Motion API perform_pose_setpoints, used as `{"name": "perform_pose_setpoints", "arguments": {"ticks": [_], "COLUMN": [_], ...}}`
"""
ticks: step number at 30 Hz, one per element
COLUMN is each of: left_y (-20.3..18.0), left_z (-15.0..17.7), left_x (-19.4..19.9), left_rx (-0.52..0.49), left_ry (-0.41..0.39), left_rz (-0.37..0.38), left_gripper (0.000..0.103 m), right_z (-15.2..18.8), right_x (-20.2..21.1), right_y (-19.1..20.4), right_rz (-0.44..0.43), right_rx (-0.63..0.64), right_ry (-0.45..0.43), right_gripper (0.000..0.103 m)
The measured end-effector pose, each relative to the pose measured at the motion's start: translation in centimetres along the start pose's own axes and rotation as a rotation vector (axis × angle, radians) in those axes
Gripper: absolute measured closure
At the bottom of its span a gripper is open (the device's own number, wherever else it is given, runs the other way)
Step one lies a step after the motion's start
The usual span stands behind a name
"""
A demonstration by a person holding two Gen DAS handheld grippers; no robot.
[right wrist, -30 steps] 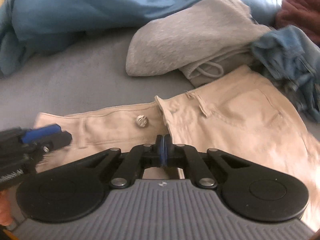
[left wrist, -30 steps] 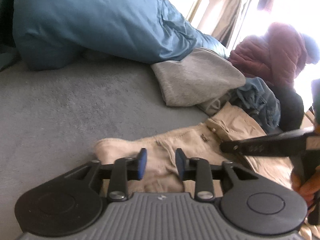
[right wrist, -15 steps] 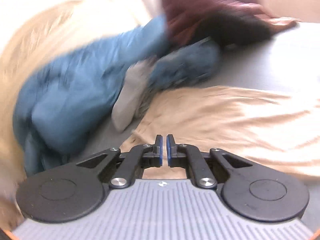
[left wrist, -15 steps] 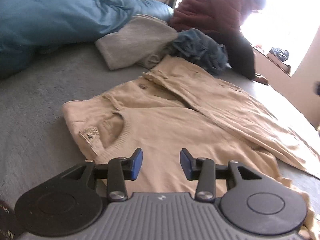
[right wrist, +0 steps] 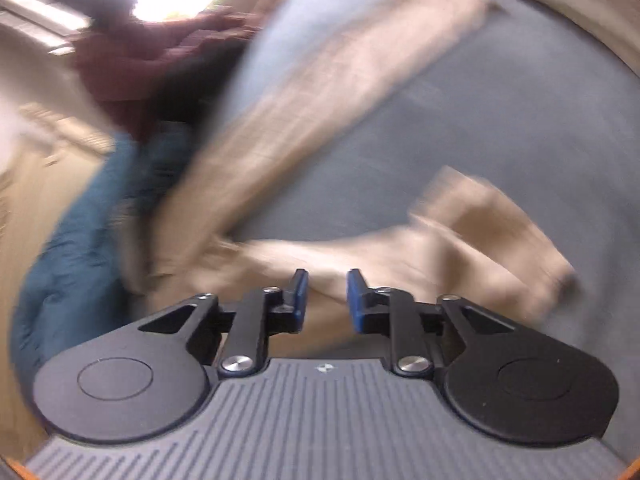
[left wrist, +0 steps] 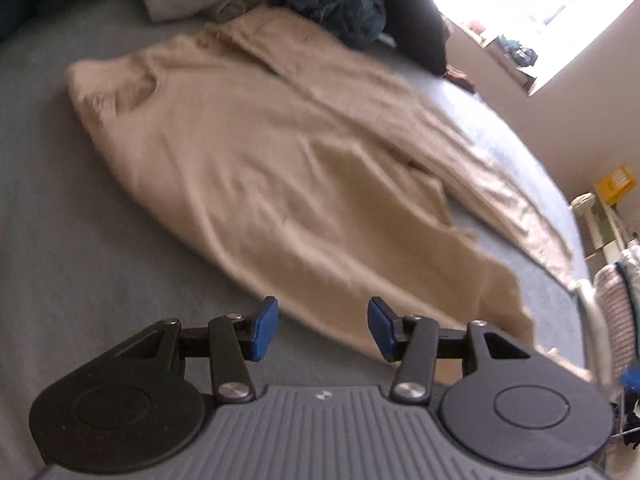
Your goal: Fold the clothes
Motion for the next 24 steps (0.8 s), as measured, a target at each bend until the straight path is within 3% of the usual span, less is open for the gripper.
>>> {"name": "perform_pose_setpoints", "arguments": {"ticks": [3,6,9,16,21,24], "left_y": [0.0,-0.3,-0.7,-1.6,-1.6,-1.5], "left_z": [0.3,0.2,0.1,0.5,0.7,0.8], "left_x": [-0.6,-0.7,-1.1,-3.2,-3.5,-3.6], "left_rx": [-0.049,-0.089,-0.09,-0.117,-0.146,-0.141], "left_ry": [-0.057,-0.117,-0.178,-0.212,-0.229,-0.23], "left_rz": [-0.074,-0.093,-0.073,-0.065,-0.072,-0.068], "left_gripper": [0.052,0.052,0.052,0.052,0.052,0.052], "right_z": [0.5,0.1,0.4,3.0,1.5,-0.1], "right_x": [-1.1,-1.9,-1.5,-0.7,-0.1,0.2], "right_y": [-3.5,-5.5,-7.3,-10.9,-12.9,-12.9], "right_rz": [0.116,0.24,0.279,0.262,0.221,0.26], "right_rx": [-0.012,0.059,0.03,-0.104,-0.232,-0.188], "right_ry": [-0.025,-0.053,-0.082,-0.065,-0.192,-0.245], "right_gripper": [0.076,0.065,0.059,0.053,0.053,0.053]}}
Point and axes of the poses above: each gripper's, at about its wrist camera, not at the fingertips, and x roughly against the way its jaws point, y to its left, z to its underside, the point moved 5 cm from there along -x, roughly the way its jaws point, and after that the axes turned 5 degrees about -z, right-handed, at the moved point
